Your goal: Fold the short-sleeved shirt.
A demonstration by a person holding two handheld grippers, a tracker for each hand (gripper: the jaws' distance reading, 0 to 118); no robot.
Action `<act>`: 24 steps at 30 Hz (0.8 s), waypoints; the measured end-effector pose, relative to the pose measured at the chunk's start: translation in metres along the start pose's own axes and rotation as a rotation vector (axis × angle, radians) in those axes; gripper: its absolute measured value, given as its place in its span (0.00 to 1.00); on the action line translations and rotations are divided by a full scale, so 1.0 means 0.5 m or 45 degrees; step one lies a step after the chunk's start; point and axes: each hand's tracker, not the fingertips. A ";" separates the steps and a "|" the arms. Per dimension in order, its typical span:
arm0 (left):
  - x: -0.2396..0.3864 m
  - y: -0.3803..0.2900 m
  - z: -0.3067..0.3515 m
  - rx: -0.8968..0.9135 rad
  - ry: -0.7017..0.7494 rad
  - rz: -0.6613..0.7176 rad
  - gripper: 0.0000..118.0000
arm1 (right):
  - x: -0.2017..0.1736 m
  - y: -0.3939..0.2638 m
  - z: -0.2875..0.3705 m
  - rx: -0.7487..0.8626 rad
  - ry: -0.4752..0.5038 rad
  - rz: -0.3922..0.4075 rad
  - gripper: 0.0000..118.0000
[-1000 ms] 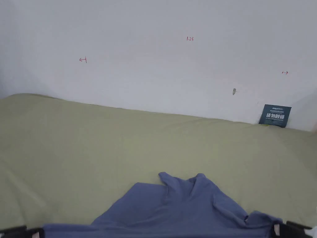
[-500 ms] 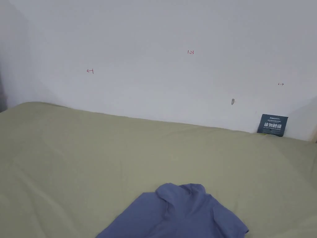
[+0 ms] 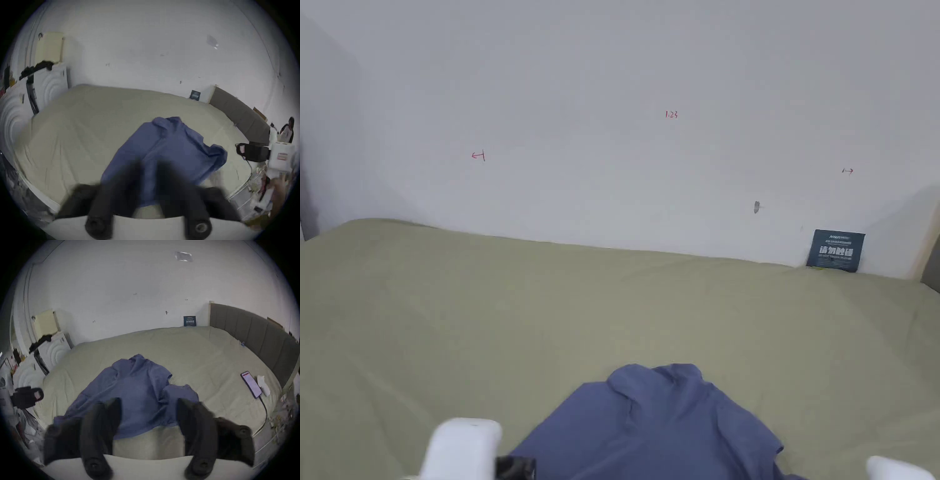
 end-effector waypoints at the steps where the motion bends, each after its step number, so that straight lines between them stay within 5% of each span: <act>1: 0.034 -0.023 -0.006 0.004 0.066 -0.042 0.00 | -0.022 -0.017 0.008 -0.010 -0.026 0.050 0.01; 7: 0.141 -0.172 -0.013 -0.170 -0.022 -0.062 0.00 | -0.102 -0.128 0.037 -0.002 -0.036 0.175 0.01; 11: 0.157 -0.246 0.005 -0.261 -0.037 -0.068 0.00 | -0.116 -0.208 0.050 -0.117 0.033 0.150 0.01; 20: 0.030 -0.197 0.011 -0.199 0.106 0.028 0.00 | -0.094 -0.195 0.054 -0.099 0.054 0.155 0.01; 21: 0.000 -0.182 0.013 -0.178 0.155 0.045 0.04 | -0.086 -0.185 0.055 -0.086 0.053 0.148 0.01; 24: -0.104 -0.138 0.007 -0.233 0.302 0.099 0.75 | -0.058 -0.151 0.050 -0.067 0.057 0.122 0.01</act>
